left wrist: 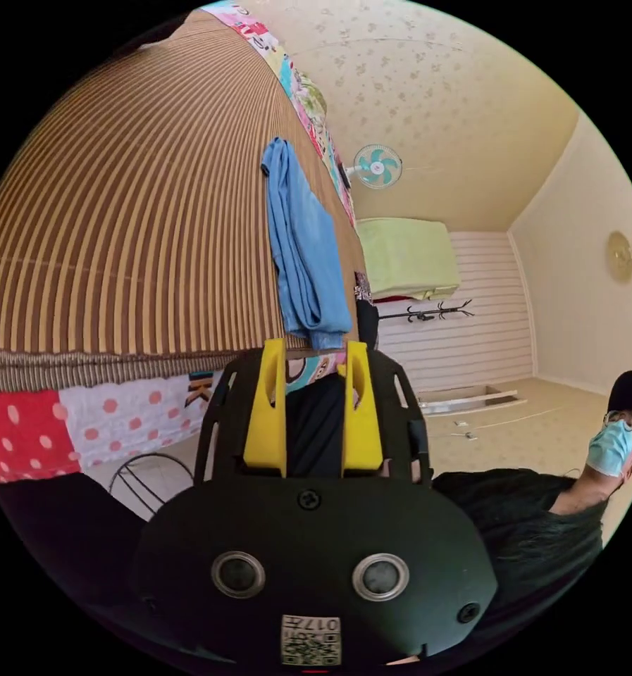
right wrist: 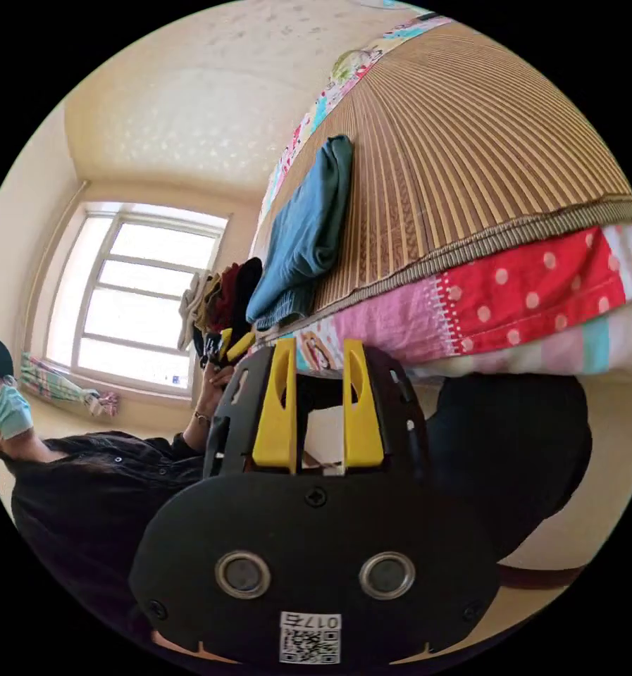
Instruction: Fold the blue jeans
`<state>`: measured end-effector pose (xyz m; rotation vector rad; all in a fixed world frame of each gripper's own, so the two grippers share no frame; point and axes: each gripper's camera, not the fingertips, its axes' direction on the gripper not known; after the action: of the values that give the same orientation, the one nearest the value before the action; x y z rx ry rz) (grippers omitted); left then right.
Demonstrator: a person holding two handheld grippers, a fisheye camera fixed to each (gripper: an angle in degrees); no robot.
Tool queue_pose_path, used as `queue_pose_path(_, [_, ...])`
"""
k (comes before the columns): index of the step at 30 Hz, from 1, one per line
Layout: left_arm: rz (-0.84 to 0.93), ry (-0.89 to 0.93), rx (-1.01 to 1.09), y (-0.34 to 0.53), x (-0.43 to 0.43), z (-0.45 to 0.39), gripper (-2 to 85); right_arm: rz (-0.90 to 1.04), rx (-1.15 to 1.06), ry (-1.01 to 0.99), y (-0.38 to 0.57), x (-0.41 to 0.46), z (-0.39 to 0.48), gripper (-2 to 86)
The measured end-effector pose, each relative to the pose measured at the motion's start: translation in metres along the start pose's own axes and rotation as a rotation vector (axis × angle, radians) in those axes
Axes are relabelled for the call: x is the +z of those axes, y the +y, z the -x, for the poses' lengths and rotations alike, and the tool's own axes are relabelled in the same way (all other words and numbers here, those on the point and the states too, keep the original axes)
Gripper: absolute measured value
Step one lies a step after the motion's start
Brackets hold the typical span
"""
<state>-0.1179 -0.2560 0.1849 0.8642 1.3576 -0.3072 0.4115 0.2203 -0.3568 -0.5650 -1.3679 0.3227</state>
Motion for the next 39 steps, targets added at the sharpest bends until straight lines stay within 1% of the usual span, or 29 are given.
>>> queue_pose_path(2, [-0.003,-0.02,0.02,-0.037,0.004,-0.005,14.8,-0.064,0.039,-0.109,-0.011,-0.003,0.001,12.5])
queue_pose_path(3, [0.045,-0.05,0.005,-0.062,0.017,-0.005,15.9,-0.069,0.066,-0.169,-0.019,0.003,0.004,13.4])
queue_pose_path(4, [0.131,-0.07,-0.042,-0.084,0.039,-0.001,15.5,-0.065,0.08,-0.191,-0.023,0.008,0.005,13.9])
queue_pose_path(5, [0.17,-0.057,-0.061,-0.092,0.051,0.002,15.3,-0.054,0.112,-0.221,-0.027,0.018,0.01,15.1])
queue_pose_path(6, [0.218,-0.041,-0.121,-0.101,0.071,0.007,13.2,-0.045,0.144,-0.239,-0.028,0.026,0.014,16.6])
queue_pose_path(7, [0.216,-0.048,-0.178,-0.102,0.081,0.012,11.1,-0.042,0.162,-0.243,-0.027,0.029,0.016,17.3])
queue_pose_path(8, [0.215,-0.046,-0.197,-0.101,0.085,0.014,10.1,-0.041,0.2,-0.249,-0.023,0.034,0.018,18.7])
queue_pose_path(11, [0.24,0.057,-0.244,-0.082,0.106,0.016,7.7,-0.084,0.285,-0.28,-0.005,0.032,0.015,22.0])
queue_pose_path(13, [0.29,0.146,-0.268,-0.045,0.125,0.007,7.1,-0.142,0.314,-0.333,0.002,0.023,0.01,23.0])
queue_pose_path(15, [0.339,0.185,-0.269,-0.012,0.137,-0.007,7.1,-0.195,0.338,-0.42,0.0,0.014,0.005,23.6])
queue_pose_path(17, [0.386,0.205,-0.245,0.017,0.142,-0.027,7.1,-0.177,0.348,-0.431,-0.011,0.008,0.007,21.8])
queue_pose_path(18, [0.42,0.202,-0.219,0.033,0.142,-0.042,7.3,-0.109,0.35,-0.449,-0.021,0.008,0.011,13.4])
queue_pose_path(19, [0.44,0.194,-0.181,0.045,0.138,-0.059,7.6,-0.052,0.337,-0.493,-0.027,0.01,0.014,9.1])
queue_pose_path(20, [0.439,0.189,-0.159,0.049,0.133,-0.067,7.7,-0.008,0.318,-0.616,-0.033,0.009,0.024,7.5])
queue_pose_path(21, [0.441,0.201,-0.104,0.052,0.12,-0.083,8.0,-0.028,0.303,-0.709,-0.035,0.0,0.038,6.3])
queue_pose_path(22, [0.459,0.255,-0.041,0.053,0.107,-0.099,7.9,-0.033,0.288,-0.727,-0.038,-0.006,0.048,5.9])
queue_pose_path(24, [0.447,0.352,0.042,0.054,0.084,-0.121,7.0,-0.068,0.149,-0.768,-0.066,-0.045,0.091,4.8])
queue_pose_path(25, [0.427,0.369,0.067,0.055,0.068,-0.13,6.1,-0.078,0.107,-0.771,-0.077,-0.058,0.103,4.7])
queue_pose_path(26, [0.416,0.356,0.072,0.055,0.06,-0.132,5.6,-0.103,0.014,-0.764,-0.103,-0.087,0.128,4.5])
queue_pose_path(27, [0.393,0.303,0.077,0.055,0.047,-0.135,5.4,-0.128,-0.089,-0.748,-0.131,-0.12,0.154,4.3])
queue_pose_path(28, [0.37,0.247,0.08,0.055,0.037,-0.134,5.8,-0.141,-0.148,-0.74,-0.146,-0.139,0.168,4.3])
queue_pose_path(30, [0.344,0.206,0.052,0.054,0.028,-0.126,6.7,-0.229,-0.309,-0.728,-0.193,-0.22,0.213,4.3])
queue_pose_path(31, [0.326,0.221,0.017,0.054,0.026,-0.118,7.4,-0.262,-0.347,-0.719,-0.202,-0.242,0.222,4.3])
queue_pose_path(33, [0.296,0.272,-0.015,0.054,0.024,-0.107,7.7,-0.388,-0.467,-0.659,-0.233,-0.33,0.25,4.7])
queue_pose_path(34, [0.276,0.282,-0.032,0.054,0.024,-0.101,7.7,-0.416,-0.489,-0.634,-0.239,-0.351,0.253,4.8])
queue_pose_path(35, [0.267,0.279,-0.041,0.055,0.024,-0.098,7.7,-0.477,-0.516,-0.57,-0.249,-0.391,0.254,5.2])
queue_pose_path(36, [0.255,0.273,-0.059,0.056,0.025,-0.093,7.8,-0.542,-0.514,-0.49,-0.255,-0.428,0.248,5.8])
queue_pose_path(37, [0.25,0.276,-0.077,0.057,0.027,-0.087,7.8,-0.575,-0.496,-0.448,-0.256,-0.446,0.241,6.2])
queue_pose_path(39, [0.249,0.291,-0.104,0.057,0.03,-0.078,8.3,-0.666,-0.323,-0.279,-0.256,-0.503,0.189,8.7])
